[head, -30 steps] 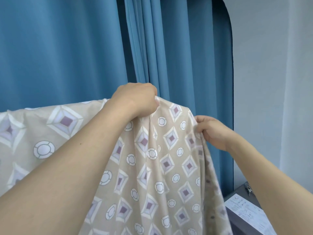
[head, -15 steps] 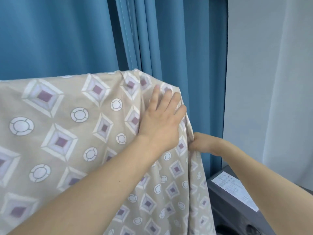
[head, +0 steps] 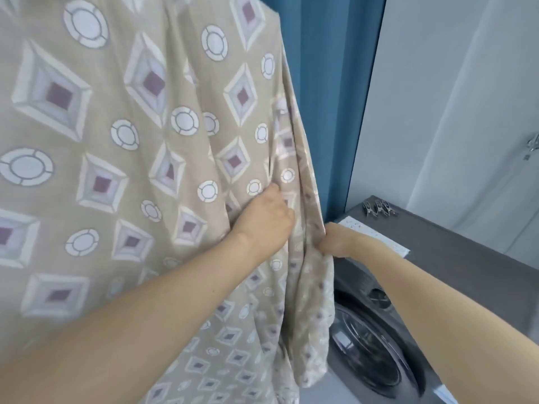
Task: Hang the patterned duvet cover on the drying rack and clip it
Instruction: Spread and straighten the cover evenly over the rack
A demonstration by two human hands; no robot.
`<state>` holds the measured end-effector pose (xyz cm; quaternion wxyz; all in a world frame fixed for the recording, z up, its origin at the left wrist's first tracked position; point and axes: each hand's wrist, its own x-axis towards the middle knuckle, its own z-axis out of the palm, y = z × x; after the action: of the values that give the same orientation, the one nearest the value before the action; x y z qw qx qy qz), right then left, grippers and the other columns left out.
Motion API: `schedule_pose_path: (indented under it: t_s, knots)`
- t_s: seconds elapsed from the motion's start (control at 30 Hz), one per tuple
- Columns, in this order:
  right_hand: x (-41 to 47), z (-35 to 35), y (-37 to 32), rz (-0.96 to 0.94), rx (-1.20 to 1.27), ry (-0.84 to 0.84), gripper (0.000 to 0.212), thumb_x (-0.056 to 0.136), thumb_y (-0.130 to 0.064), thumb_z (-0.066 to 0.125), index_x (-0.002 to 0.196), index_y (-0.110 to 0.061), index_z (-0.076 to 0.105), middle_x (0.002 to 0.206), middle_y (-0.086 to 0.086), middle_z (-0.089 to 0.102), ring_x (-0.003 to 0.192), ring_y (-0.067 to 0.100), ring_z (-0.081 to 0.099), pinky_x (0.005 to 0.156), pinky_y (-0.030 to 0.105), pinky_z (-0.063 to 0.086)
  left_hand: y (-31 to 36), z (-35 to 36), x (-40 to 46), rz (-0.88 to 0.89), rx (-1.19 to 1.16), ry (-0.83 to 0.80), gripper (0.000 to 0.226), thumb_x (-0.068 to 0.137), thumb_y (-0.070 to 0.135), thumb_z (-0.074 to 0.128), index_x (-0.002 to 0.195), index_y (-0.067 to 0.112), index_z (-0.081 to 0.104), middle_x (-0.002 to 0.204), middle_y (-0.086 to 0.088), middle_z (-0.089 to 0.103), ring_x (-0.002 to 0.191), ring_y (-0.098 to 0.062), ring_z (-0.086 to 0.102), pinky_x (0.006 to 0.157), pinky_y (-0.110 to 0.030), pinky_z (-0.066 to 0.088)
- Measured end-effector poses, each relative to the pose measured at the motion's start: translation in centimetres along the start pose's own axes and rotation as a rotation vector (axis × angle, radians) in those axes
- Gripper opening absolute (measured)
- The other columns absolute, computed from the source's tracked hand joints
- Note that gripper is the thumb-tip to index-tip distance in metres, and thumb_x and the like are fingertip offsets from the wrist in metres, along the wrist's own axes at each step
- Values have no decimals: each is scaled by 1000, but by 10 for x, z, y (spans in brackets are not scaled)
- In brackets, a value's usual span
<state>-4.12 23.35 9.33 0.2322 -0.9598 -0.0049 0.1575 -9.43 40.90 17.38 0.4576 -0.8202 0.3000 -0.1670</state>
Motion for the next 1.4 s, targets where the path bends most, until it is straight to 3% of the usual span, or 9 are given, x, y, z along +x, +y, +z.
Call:
schedule_pose_path:
  t_s: [0.17, 0.43, 0.63, 0.8, 0.93, 1.03, 1.1, 1.23, 1.4]
  knots:
    - [39, 13, 39, 81, 101, 201, 22, 95, -22, 42, 104, -5, 54, 87, 9, 58, 81, 29, 56, 70, 35, 45, 39, 2, 26, -16, -135, -437, 36, 95, 12, 40, 122, 18, 63, 125, -4, 62, 119, -30, 50, 98, -45, 27]
    - [48, 27, 90, -236, 620, 411, 22, 97, -39, 39, 108, -21, 44, 89, -5, 55, 81, 19, 55, 76, 41, 47, 101, 26, 71, -216, -207, -258, 68, 95, 30, 41, 150, 7, 8, 130, -14, 38, 116, -29, 40, 89, -39, 34]
    - [51, 48, 125, -359, 216, 202, 26, 85, -12, 61, 77, -29, 43, 72, -13, 51, 73, 18, 55, 58, 22, 37, 105, 44, 96, -86, 38, -255, 49, 101, 29, 35, 145, 10, 40, 147, -16, 30, 135, -36, 23, 110, -53, 14]
    - [61, 58, 153, 76, 5, 11, 29, 87, -21, 56, 63, -21, 41, 68, 0, 52, 64, 22, 52, 54, 28, 38, 108, 25, 103, -151, -301, -756, 43, 91, 19, 50, 134, 16, 55, 138, -9, 52, 129, -35, 44, 105, -51, 33]
    - [66, 49, 162, 51, 66, -60, 26, 92, -27, 60, 69, -20, 49, 76, 2, 58, 75, 22, 56, 62, 28, 40, 113, 4, 102, -8, -511, -186, 40, 91, 14, 40, 130, 14, 50, 132, -9, 53, 121, -30, 49, 94, -41, 39]
    - [59, 35, 160, -76, 290, -172, 14, 85, -26, 72, 87, -14, 67, 79, -1, 66, 75, 15, 61, 66, 25, 43, 109, 9, 112, -67, -180, 169, 50, 96, 16, 28, 145, 13, 35, 149, -15, 36, 138, -38, 30, 116, -57, 5]
    - [55, 28, 159, -119, 312, -225, 13, 82, -18, 72, 93, -13, 67, 86, 0, 68, 84, 17, 64, 72, 26, 44, 102, 17, 121, -87, -155, 37, 54, 99, 20, 31, 152, 15, 22, 147, -15, 40, 141, -38, 25, 110, -60, -16]
    - [54, 26, 163, -28, 101, -292, 18, 76, -20, 72, 89, -21, 60, 91, -2, 66, 91, 20, 63, 78, 30, 48, 85, 20, 124, -224, -339, -251, 28, 88, 10, 51, 116, 14, 56, 109, -4, 67, 104, -29, 59, 95, -44, 36]
    - [49, 26, 169, 111, -214, -340, 49, 78, -46, 71, 113, -13, 63, 109, 0, 65, 101, 22, 61, 95, 34, 47, 89, 21, 119, -430, -425, -286, 58, 89, 22, 52, 142, 19, 27, 147, -20, 23, 136, -47, 20, 100, -76, 16]
